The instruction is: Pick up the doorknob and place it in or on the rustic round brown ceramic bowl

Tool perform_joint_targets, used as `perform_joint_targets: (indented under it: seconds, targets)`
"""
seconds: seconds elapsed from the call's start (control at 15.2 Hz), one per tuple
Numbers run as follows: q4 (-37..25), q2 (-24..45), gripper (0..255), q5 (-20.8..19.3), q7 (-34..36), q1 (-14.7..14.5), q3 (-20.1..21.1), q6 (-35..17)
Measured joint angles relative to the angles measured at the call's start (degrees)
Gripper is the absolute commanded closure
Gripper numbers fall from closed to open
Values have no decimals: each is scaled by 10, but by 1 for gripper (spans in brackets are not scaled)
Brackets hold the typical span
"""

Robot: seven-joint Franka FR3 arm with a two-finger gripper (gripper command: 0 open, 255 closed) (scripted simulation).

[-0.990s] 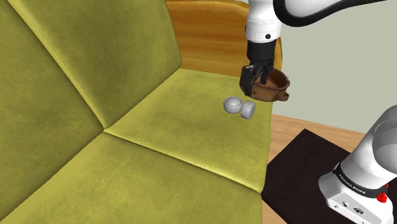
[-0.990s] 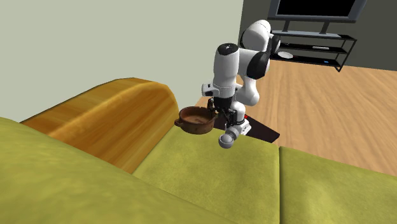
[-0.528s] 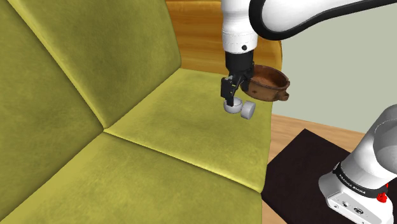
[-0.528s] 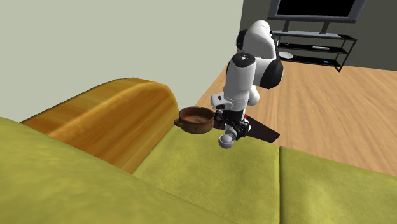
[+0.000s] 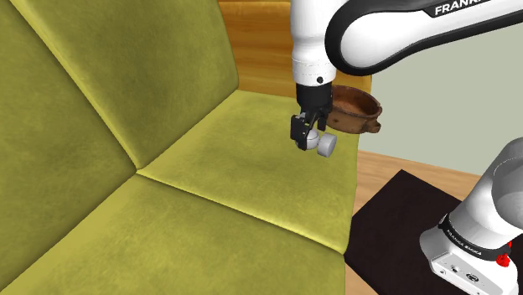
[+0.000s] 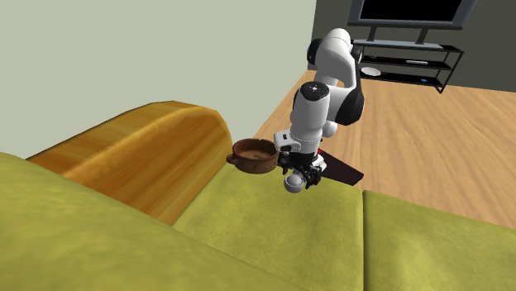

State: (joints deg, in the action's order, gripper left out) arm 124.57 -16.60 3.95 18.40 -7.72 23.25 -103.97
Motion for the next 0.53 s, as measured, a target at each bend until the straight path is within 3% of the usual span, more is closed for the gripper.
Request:
perform_joint_targets:
  seconds: [0.26,0.33,0.53]
  targets:
    - [2,-1,0,0,0,0,0,-2]
    - [2,-1,255,0,0,0,0,-2]
    - [2,-1,255,0,0,0,0,-2]
